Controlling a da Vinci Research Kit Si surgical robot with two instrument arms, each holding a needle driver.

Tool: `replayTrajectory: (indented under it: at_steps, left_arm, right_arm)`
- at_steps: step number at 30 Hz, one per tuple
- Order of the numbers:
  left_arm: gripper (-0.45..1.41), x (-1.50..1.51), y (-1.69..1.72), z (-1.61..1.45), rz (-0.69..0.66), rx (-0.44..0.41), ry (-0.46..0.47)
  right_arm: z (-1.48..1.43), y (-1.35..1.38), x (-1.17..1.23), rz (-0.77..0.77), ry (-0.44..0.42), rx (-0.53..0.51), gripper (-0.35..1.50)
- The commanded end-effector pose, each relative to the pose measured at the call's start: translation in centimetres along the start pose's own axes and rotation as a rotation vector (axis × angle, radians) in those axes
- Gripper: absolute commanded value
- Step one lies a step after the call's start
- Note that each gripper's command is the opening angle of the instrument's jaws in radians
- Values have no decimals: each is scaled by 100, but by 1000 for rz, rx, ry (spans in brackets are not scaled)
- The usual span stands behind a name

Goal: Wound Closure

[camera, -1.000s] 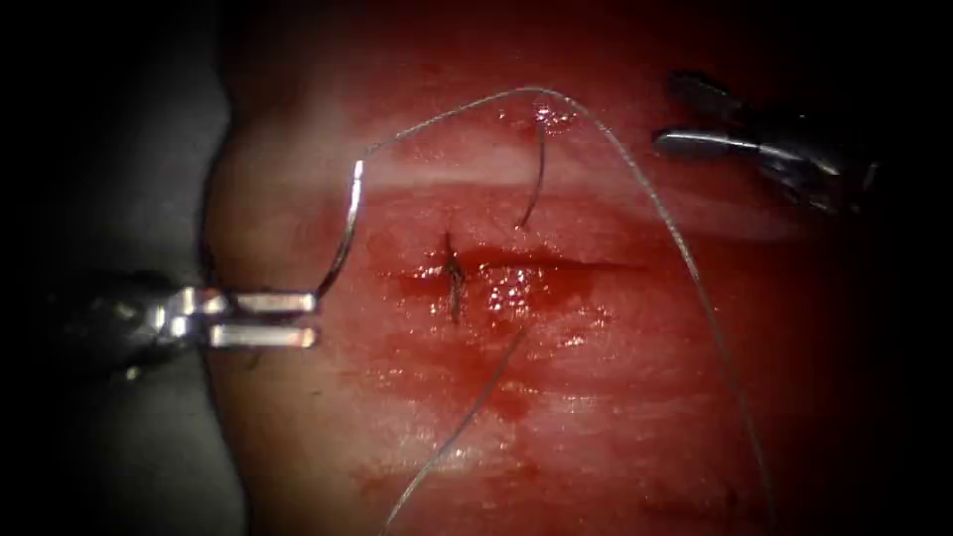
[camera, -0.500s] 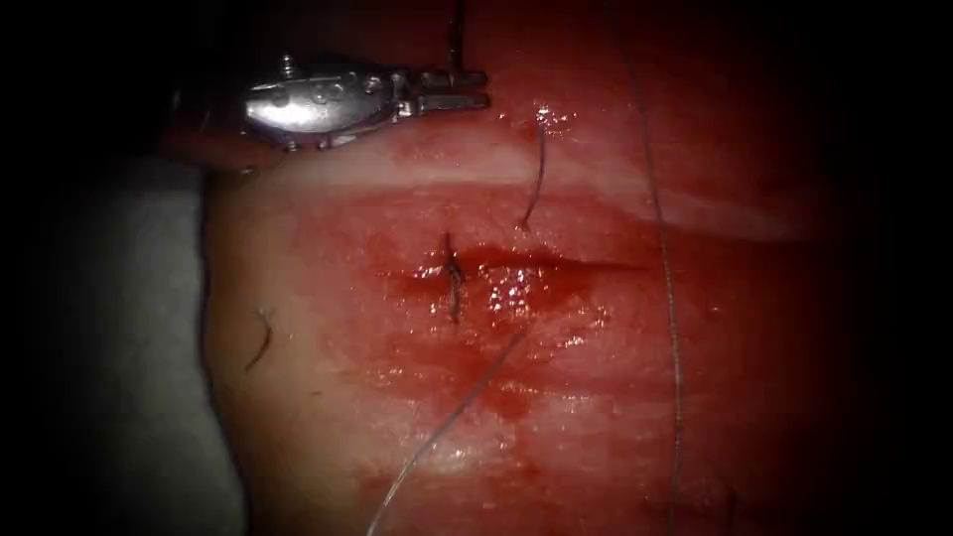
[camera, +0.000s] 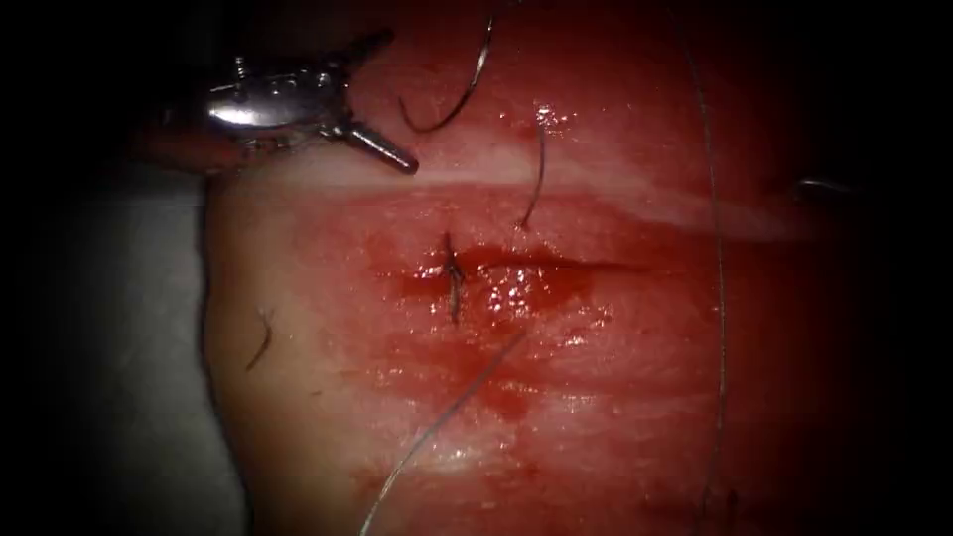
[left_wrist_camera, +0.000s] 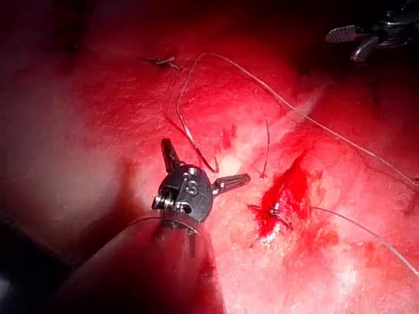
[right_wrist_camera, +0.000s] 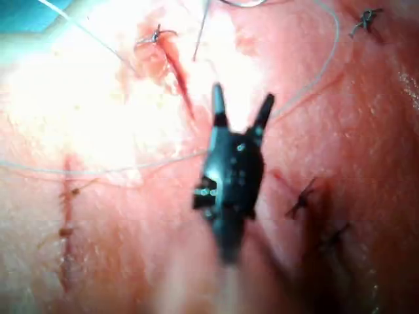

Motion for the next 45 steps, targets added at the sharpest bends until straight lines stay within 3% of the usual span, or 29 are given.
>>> replayTrajectory:
  at_steps: [1, 4, 5, 9, 12, 16, 21, 23, 24, 35, 43, 44, 45]
  left_arm:
    - [134, 0, 0, -13, 28, 36, -32]
    - [126, 1, 4, -31, 53, 57, -46]
    - [114, -4, 18, -36, 56, 13, -26]
    - [97, -19, 60, -35, 84, -99, 39]
    - [68, -35, 99, -31, 66, -179, 73]
    - [50, -42, 162, -30, 399, -284, 146]
    - [52, -48, 205, -34, 658, -331, 226]
    - [63, -49, 222, -37, 756, -388, 310]
    - [79, -48, 228, -39, 787, -400, 362]
    - [122, -52, 285, -36, 935, -517, 454]
    - [119, -46, 299, -35, 970, -566, 487]
    - [112, -46, 299, -36, 972, -564, 487]
    - [68, -46, 294, -36, 975, -572, 491]
  right_arm:
    - [3, -9, -11, 7, -1, 7, 128]
    - [3, -9, -10, 7, -1, 6, 128]
    - [4, -9, -10, 6, 1, 12, 128]
    - [3, -11, -11, 6, 3, 19, 128]
    - [2, -13, -12, 5, 4, 21, 128]
    - [2, -13, -12, 5, 6, 25, 128]
    - [1, -15, -15, 2, 9, 32, 128]
    - [1, -14, -17, 0, 10, 32, 128]
    - [1, -14, -19, 4, 10, 32, 128]
    - [1, -14, -26, 15, 15, 40, 126]
    - [3, -16, -28, 18, 17, 41, 126]
    - [4, -17, -28, 18, 18, 43, 126]
    - [6, -18, -29, 17, 21, 48, 126]
